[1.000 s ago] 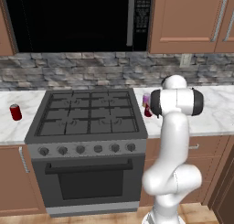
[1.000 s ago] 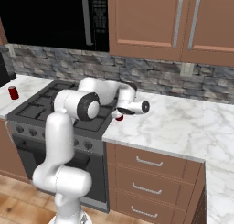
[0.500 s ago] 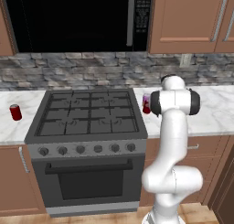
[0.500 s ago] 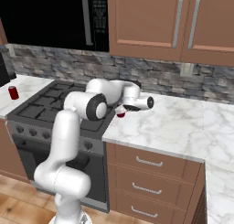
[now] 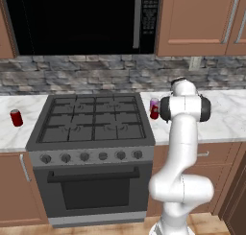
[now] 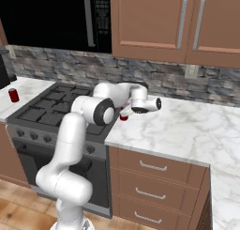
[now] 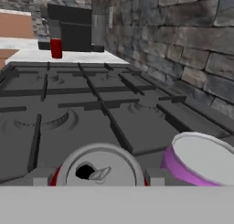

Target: Four empty soda cans are scattered around the kitchen. Gather all the cans and cluster them next to the stove for recycling.

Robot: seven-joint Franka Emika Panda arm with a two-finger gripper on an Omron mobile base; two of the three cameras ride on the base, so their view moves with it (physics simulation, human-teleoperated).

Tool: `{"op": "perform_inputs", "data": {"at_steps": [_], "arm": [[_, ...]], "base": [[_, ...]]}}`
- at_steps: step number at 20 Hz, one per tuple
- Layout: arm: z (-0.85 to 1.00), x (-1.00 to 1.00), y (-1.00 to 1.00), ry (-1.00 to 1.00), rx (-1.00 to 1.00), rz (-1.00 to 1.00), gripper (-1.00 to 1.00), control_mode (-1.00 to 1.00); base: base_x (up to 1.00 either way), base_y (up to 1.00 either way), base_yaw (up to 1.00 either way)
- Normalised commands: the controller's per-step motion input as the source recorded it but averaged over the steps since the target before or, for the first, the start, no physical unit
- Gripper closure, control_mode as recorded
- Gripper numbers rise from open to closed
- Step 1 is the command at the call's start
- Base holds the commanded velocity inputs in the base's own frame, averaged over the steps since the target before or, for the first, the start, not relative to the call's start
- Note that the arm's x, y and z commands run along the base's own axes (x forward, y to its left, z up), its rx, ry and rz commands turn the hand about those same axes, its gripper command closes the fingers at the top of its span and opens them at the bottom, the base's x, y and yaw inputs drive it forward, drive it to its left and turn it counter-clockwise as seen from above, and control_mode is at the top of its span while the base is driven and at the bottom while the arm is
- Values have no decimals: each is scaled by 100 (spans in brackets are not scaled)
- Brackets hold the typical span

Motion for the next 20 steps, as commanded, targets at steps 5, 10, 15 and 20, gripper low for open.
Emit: {"op": "perform_inputs", "data": {"at_steps": [5, 10, 15, 20], "arm": [[-58, -2, 11, 0, 0, 13, -100, -100], [-40, -14, 7, 0, 0, 7, -100, -100], [-20, -42, 0, -9, 0, 0, -100, -100], [-18, -37, 0, -11, -2, 0, -100, -100]], "base": [[0, 0, 0], [0, 0, 0], [0, 0, 0], [0, 0, 0]]}}
